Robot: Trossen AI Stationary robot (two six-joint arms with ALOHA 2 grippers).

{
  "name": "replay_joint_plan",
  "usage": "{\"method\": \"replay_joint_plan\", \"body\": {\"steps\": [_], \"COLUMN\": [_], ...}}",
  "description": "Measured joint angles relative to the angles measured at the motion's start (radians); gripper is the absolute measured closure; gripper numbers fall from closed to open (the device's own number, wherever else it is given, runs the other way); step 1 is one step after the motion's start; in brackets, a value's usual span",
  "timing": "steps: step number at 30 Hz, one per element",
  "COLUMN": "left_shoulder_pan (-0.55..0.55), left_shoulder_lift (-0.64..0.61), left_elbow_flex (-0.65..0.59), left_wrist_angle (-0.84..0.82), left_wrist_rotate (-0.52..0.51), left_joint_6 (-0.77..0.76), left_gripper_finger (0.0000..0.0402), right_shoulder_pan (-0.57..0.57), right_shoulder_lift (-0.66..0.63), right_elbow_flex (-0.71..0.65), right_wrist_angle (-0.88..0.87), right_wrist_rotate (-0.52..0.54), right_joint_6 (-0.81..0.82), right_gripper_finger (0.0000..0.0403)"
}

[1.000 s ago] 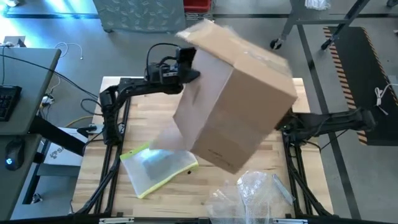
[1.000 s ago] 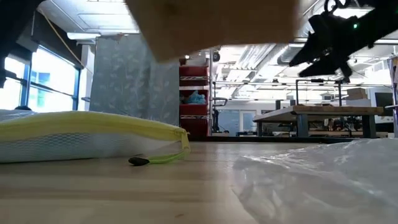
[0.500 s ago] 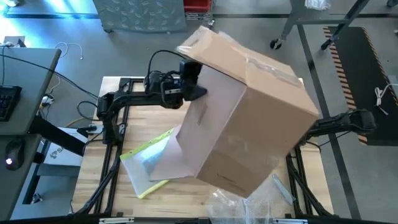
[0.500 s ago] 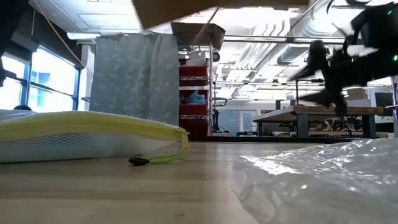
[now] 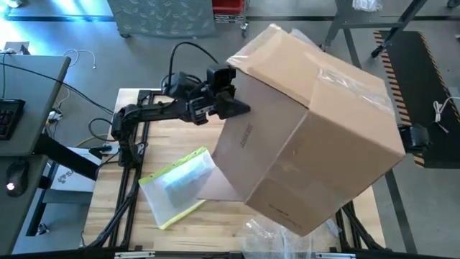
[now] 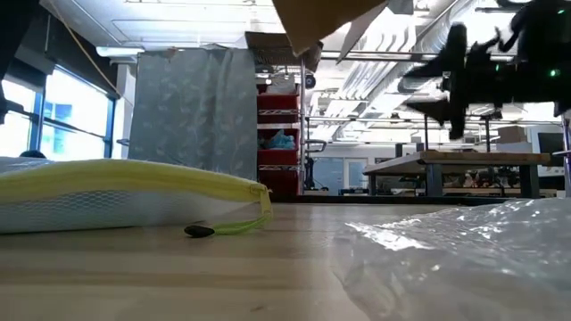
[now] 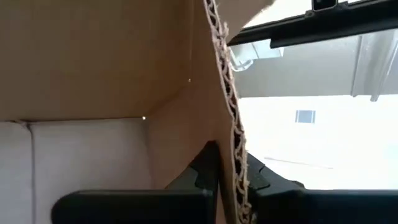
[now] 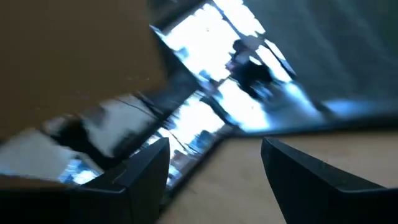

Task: Unpack boxes
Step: Break down the cardboard box using the silver cutter until it is fully flat

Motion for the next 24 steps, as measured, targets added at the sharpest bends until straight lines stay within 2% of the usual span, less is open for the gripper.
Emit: {"method": "replay_joint_plan", "body": {"steps": [7, 10, 14, 19, 24], "left_shoulder_pan": [0.066, 0.102, 0.16, 0.232, 0.326], "left_shoulder_lift": [-0.009, -0.013, -0.013, -0.013, -0.027], "left_elbow_flex": [0.0, -0.01, -0.031, -0.062, -0.061], "left_wrist_angle": [0.023, 0.012, -0.083, -0.231, -0.464], "left_wrist_rotate": [-0.015, -0.02, -0.029, -0.011, 0.029], "left_joint_6": [-0.054, -0.066, -0.065, -0.068, -0.048], "left_gripper_finger": [0.0401, 0.0401, 0.0401, 0.0401, 0.0401], "right_shoulder_pan": [0.013, 0.044, 0.098, 0.162, 0.239], "right_shoulder_lift": [-0.045, -0.079, -0.132, -0.189, -0.233], "right_elbow_flex": [0.0, 0.0, -0.001, -0.001, -0.001], "right_wrist_angle": [0.162, 0.204, 0.209, 0.146, -0.037], "right_wrist_rotate": [-0.149, -0.178, -0.19, -0.17, -0.055], "right_joint_6": [-0.081, -0.11, -0.165, -0.208, -0.198], "right_gripper_finger": [0.0164, 0.0164, 0.0164, 0.0164, 0.0164]}}
